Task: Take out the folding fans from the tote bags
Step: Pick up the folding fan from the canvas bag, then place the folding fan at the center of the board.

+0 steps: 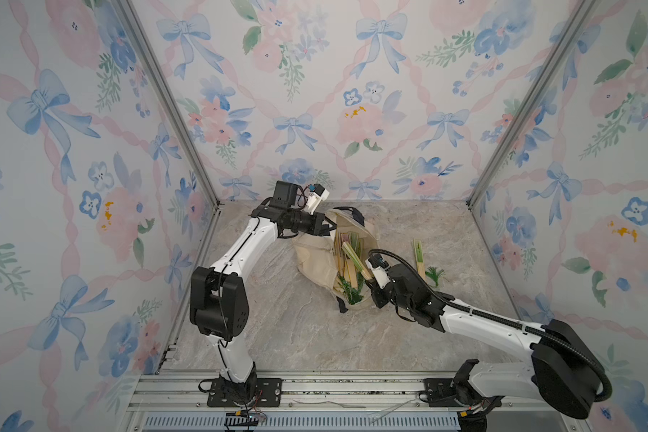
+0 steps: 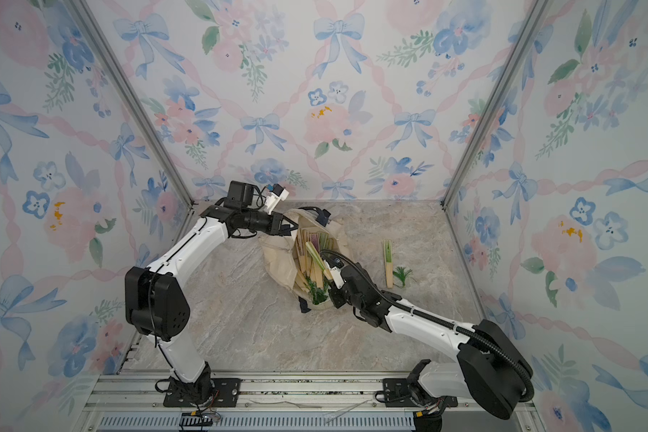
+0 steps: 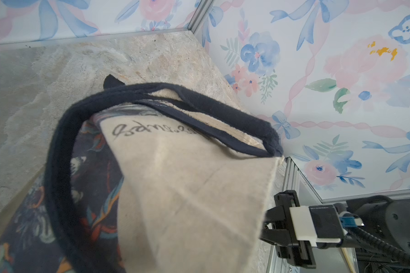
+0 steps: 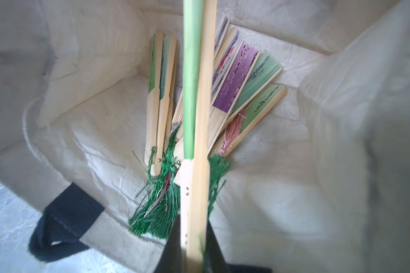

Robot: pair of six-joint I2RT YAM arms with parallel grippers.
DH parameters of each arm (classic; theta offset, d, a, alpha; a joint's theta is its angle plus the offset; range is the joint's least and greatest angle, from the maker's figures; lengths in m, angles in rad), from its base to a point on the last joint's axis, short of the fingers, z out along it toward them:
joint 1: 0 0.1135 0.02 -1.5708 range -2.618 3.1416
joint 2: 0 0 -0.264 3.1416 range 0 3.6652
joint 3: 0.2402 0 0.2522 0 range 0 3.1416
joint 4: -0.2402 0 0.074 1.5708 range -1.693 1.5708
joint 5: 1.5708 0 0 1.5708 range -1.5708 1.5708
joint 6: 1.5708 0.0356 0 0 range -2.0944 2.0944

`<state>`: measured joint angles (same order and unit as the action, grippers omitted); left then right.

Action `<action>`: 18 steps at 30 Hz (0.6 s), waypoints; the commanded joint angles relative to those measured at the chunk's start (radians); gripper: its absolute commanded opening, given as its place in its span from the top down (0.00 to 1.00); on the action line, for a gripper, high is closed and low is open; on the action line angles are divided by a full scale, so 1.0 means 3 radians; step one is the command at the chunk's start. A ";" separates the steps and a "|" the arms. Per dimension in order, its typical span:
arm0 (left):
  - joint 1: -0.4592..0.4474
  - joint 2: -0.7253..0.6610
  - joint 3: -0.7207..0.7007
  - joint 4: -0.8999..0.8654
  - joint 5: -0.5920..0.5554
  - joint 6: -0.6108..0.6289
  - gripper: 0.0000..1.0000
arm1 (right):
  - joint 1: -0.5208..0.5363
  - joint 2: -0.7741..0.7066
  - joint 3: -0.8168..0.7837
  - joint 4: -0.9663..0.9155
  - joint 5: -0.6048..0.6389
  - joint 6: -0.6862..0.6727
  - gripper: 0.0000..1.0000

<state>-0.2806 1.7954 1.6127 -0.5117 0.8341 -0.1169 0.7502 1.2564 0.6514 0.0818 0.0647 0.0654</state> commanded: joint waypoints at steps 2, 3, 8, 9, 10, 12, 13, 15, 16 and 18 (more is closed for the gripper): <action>0.0050 -0.0033 0.0053 0.0093 0.0129 -0.0009 1.00 | -0.0049 -0.0479 -0.0166 -0.0409 -0.0359 -0.0112 0.95; 0.0051 -0.0029 0.0054 0.0091 0.0132 -0.0012 1.00 | -0.0052 -0.0594 -0.0213 -0.0456 -0.0411 -0.0123 0.96; 0.0061 -0.0022 0.0046 0.0091 0.0134 -0.0014 1.00 | -0.0154 -0.1294 -0.0231 -0.0822 -0.0680 -0.0116 1.00; 0.0061 -0.0018 0.0030 0.0093 0.0135 -0.0014 1.00 | -0.0205 -0.1441 -0.0207 -0.0875 -0.0743 -0.0108 1.00; 0.0061 -0.0023 0.0021 0.0093 0.0134 -0.0014 1.00 | -0.0248 -0.1541 -0.0181 -0.0900 -0.0789 -0.0091 1.00; 0.0061 -0.0023 -0.0005 0.0091 0.0121 -0.0014 1.00 | -0.0425 -0.1785 -0.0094 -0.0963 -0.0968 -0.0009 1.00; 0.0061 -0.0023 -0.0010 0.0093 0.0114 -0.0014 1.00 | -0.0533 -0.1860 -0.0032 -0.0999 -0.1073 0.0037 1.00; 0.0061 -0.0023 -0.0011 0.0094 0.0114 -0.0017 1.00 | -0.0831 -0.1970 0.0152 -0.1119 -0.1388 0.0103 1.00; 0.0063 -0.0023 -0.0008 0.0094 0.0116 -0.0014 1.00 | -0.0938 -0.1993 0.0221 -0.1162 -0.1477 0.0117 1.00; 0.0066 -0.0023 -0.0010 0.0095 0.0115 -0.0014 1.00 | -0.1149 -0.2002 0.0356 -0.1245 -0.1482 0.0144 1.00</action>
<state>-0.2676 1.7954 1.6127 -0.5117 0.8383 -0.1173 0.4694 0.6659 0.6930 -0.2291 -0.2863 0.0761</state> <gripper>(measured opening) 0.057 0.124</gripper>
